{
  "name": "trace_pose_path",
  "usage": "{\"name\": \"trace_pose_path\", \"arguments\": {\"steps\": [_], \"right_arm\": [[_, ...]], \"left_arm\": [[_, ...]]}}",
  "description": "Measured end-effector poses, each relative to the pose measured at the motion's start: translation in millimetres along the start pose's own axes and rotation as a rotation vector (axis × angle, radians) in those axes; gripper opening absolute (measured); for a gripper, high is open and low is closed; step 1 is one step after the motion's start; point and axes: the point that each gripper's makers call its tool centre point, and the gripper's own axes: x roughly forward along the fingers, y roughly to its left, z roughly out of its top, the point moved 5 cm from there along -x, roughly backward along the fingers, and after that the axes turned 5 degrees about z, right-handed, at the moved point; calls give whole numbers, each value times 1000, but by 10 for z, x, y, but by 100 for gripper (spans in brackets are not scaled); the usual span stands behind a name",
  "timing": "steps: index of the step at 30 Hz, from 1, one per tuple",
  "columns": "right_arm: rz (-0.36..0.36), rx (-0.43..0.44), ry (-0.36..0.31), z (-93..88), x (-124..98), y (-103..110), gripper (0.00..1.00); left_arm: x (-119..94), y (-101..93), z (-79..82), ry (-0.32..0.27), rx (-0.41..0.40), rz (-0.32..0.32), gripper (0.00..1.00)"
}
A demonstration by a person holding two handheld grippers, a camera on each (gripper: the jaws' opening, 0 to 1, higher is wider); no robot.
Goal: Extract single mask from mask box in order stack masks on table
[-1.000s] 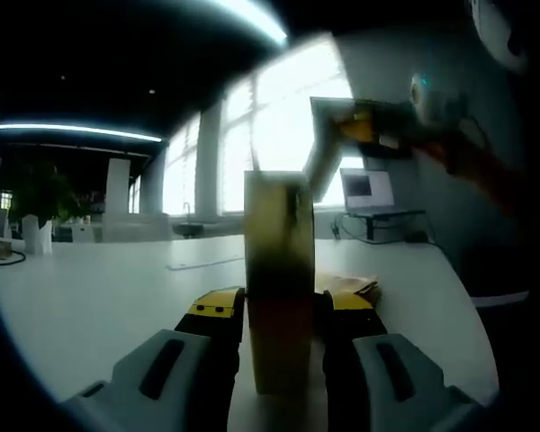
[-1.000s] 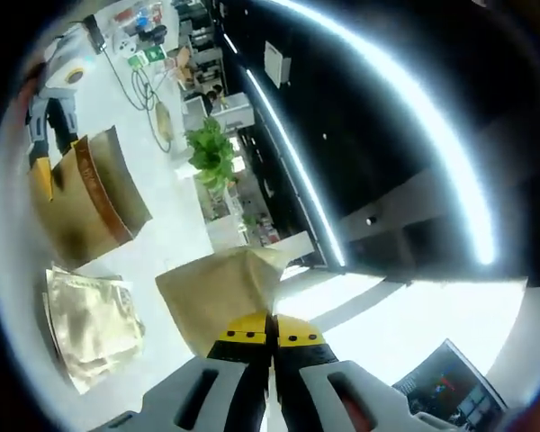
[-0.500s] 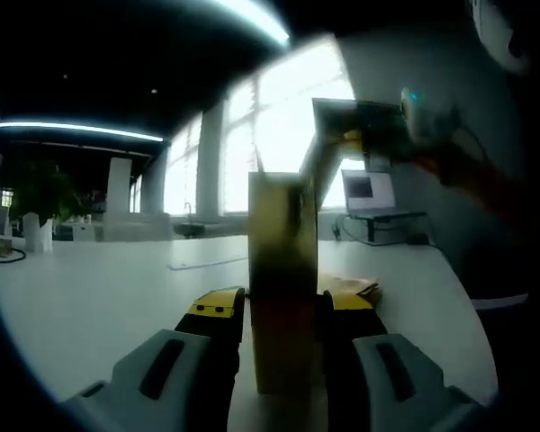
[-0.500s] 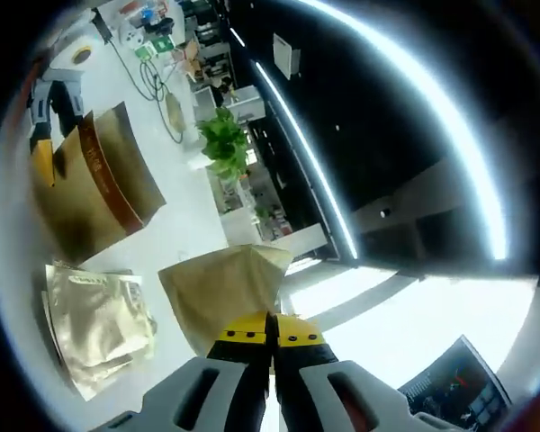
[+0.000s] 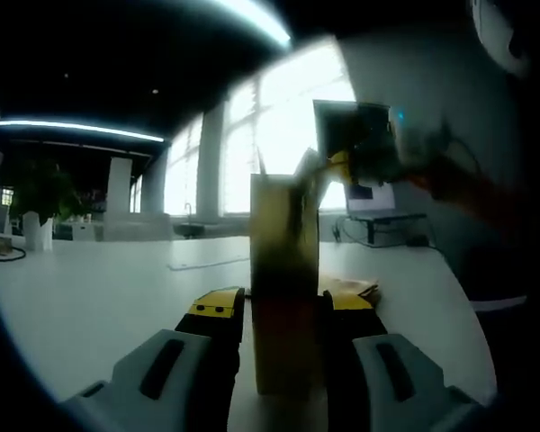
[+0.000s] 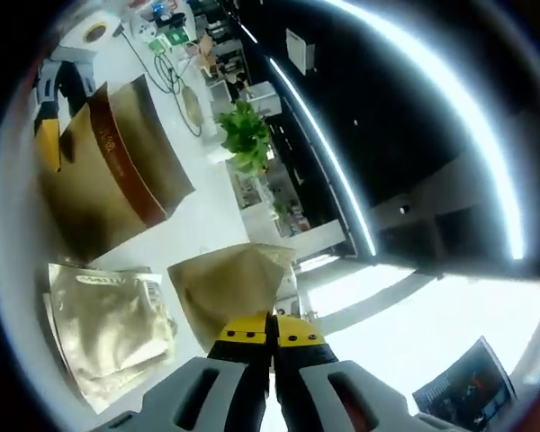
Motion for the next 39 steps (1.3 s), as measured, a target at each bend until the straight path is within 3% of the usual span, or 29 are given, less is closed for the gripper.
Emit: {"name": "trace_pose_path", "arguments": {"steps": [14, 28, 32, 39], "right_arm": [[114, -4, 28, -76, -20, 321, 0], [225, -1, 34, -94, -194, 648, 0], [278, -11, 39, -202, -187, 802, 0], [326, -5, 54, -206, -229, 928, 0]], "left_arm": [[3, 4, -9, 4, 1, 1, 26], [-1, 8, -3, 1, -3, 5, 26], [2, 0, -2, 1, -3, 2, 26], [-1, 2, 2, 0, -4, 4, 26]]}}
